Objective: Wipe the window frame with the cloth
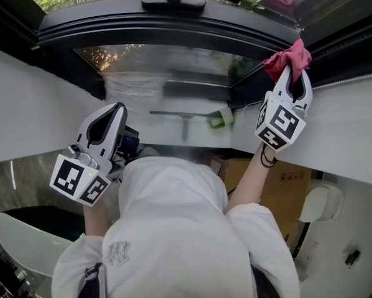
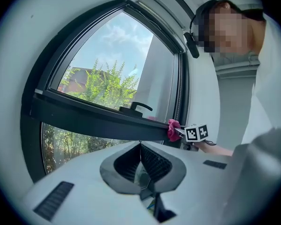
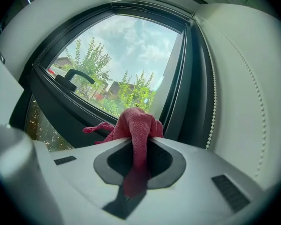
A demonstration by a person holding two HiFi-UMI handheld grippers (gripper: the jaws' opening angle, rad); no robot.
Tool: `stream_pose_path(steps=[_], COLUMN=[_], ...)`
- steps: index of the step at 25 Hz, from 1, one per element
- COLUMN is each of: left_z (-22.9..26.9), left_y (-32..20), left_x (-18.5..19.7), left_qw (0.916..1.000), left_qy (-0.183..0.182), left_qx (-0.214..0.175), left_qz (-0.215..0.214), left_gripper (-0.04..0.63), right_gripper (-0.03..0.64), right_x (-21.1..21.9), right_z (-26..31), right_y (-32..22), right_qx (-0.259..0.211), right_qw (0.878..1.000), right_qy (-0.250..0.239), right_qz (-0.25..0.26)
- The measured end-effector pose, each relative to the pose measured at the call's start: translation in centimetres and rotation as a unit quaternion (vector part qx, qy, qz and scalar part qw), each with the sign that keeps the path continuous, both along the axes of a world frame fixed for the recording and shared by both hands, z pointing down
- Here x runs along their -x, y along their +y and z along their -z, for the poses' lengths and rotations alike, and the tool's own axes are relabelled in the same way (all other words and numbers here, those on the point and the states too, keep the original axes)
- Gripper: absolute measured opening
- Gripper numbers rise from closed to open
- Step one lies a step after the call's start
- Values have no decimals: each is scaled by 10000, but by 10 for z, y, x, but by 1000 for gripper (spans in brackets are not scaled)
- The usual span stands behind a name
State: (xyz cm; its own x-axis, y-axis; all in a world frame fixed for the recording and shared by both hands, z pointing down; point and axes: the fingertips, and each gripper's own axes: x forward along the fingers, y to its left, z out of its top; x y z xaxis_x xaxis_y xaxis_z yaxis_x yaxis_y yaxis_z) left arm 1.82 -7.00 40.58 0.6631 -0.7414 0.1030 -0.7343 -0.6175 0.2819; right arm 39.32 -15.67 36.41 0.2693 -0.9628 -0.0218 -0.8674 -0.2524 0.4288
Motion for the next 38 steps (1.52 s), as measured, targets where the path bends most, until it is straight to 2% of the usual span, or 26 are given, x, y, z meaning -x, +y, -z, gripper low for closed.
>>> stream_pose_path(steps=[12,24,38], left_z=[3,-1,-5], left_y=[-5,5,6], left_x=[-10,-52,-53], left_qw=[9996,9932,9892], left_qy=[123,216,218], left_qx=[-7,69,161], left_qz=[-266,-1143,-1438], left_gripper=[9,9,9], right_gripper=[61,61,60], right_x=[15,40,57], right_z=[0,0,0], right_y=[-5,-8,-10], right_qx=[155,214,226], right_qw=[9999,9997,9997], right_qy=[31,33,10], right_qz=[30,123,26])
